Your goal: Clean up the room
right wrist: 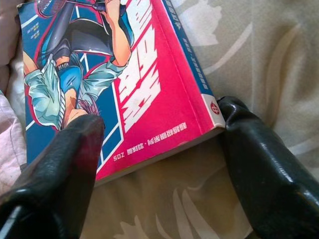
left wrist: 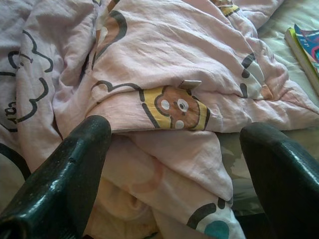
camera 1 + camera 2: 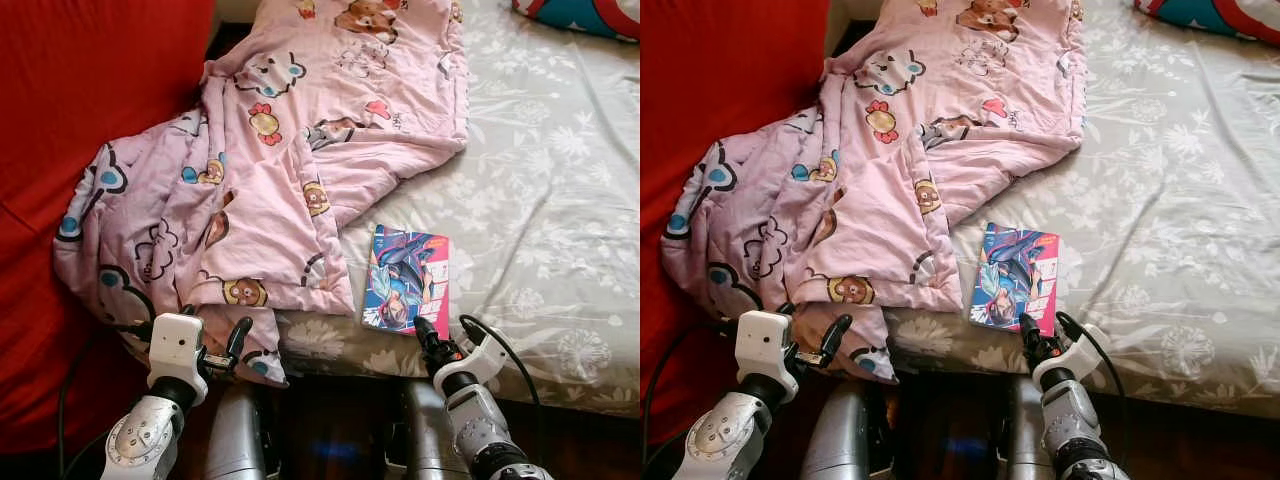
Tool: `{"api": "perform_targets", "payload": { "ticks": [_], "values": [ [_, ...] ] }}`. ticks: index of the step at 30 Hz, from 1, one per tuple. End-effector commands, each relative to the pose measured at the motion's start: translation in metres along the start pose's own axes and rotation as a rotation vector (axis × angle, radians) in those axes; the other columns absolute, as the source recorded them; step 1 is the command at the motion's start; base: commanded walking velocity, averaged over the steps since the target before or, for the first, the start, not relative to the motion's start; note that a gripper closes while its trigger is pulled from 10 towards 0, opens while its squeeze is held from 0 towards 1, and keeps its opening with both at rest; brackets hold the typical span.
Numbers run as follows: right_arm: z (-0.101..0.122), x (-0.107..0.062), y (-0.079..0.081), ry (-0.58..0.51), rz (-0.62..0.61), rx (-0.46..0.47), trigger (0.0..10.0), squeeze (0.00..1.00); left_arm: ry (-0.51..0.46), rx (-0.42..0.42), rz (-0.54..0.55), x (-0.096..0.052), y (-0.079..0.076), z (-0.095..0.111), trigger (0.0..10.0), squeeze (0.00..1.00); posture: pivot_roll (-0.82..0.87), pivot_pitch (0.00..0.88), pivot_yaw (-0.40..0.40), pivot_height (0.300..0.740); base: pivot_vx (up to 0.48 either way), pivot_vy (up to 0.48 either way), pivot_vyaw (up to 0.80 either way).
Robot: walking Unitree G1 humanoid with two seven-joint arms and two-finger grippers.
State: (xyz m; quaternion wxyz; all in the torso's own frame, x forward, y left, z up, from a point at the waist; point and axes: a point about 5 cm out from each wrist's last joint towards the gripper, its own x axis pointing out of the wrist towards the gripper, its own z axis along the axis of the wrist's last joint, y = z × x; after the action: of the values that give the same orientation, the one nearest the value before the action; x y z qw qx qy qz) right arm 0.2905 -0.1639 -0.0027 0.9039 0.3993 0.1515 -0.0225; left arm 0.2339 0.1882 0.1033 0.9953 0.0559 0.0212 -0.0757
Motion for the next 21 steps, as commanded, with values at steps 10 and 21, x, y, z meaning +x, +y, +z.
{"api": "perform_targets", "payload": {
  "ticks": [10, 21],
  "values": [
    [-0.0120, -0.0038, -0.0008, 0.041, 0.016, 0.037, 0.0, 0.00, 0.019, -0.001, -0.018, -0.0004, -0.0054, -0.0028, 10.0, 0.00, 0.10, 0.284, 0.031, 0.583, 0.000, 0.000, 0.00],
    [-0.0094, -0.0020, 0.0008, 0.040, 0.023, 0.027, 0.0, 0.00, 0.020, -0.010, -0.015, 0.0003, -0.0096, -0.0048, 10.0, 0.00, 0.10, 0.276, 0.021, 0.583, 0.000, 0.000, 0.00]
  ]
}}
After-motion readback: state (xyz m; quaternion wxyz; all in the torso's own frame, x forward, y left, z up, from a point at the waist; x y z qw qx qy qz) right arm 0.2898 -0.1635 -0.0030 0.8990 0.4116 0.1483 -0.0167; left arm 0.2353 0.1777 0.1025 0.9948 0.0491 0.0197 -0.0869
